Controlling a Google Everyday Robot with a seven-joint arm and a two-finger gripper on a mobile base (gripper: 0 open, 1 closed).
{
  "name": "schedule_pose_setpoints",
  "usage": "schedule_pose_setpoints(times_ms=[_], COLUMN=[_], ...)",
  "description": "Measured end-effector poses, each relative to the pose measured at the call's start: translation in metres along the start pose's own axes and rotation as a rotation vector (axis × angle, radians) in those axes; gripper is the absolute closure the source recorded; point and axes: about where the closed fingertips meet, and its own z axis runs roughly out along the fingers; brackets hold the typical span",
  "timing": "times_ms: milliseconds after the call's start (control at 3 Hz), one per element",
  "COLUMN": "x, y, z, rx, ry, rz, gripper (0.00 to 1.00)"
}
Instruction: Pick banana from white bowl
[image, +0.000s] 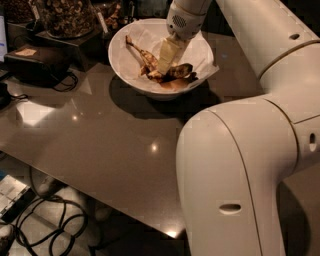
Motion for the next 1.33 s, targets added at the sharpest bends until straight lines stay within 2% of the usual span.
schedule_pose_setpoints(times_ms=[333, 667, 1333], x=[0.0000, 0.0000, 0.0001], y=[0.0000, 0.0000, 0.0000], z=[0.0000, 0.0000, 0.0000], rx=[0.000, 0.000, 0.000], ry=[0.000, 0.000, 0.000], rz=[0.000, 0.000, 0.000], gripper=[0.44, 0.50, 0.47])
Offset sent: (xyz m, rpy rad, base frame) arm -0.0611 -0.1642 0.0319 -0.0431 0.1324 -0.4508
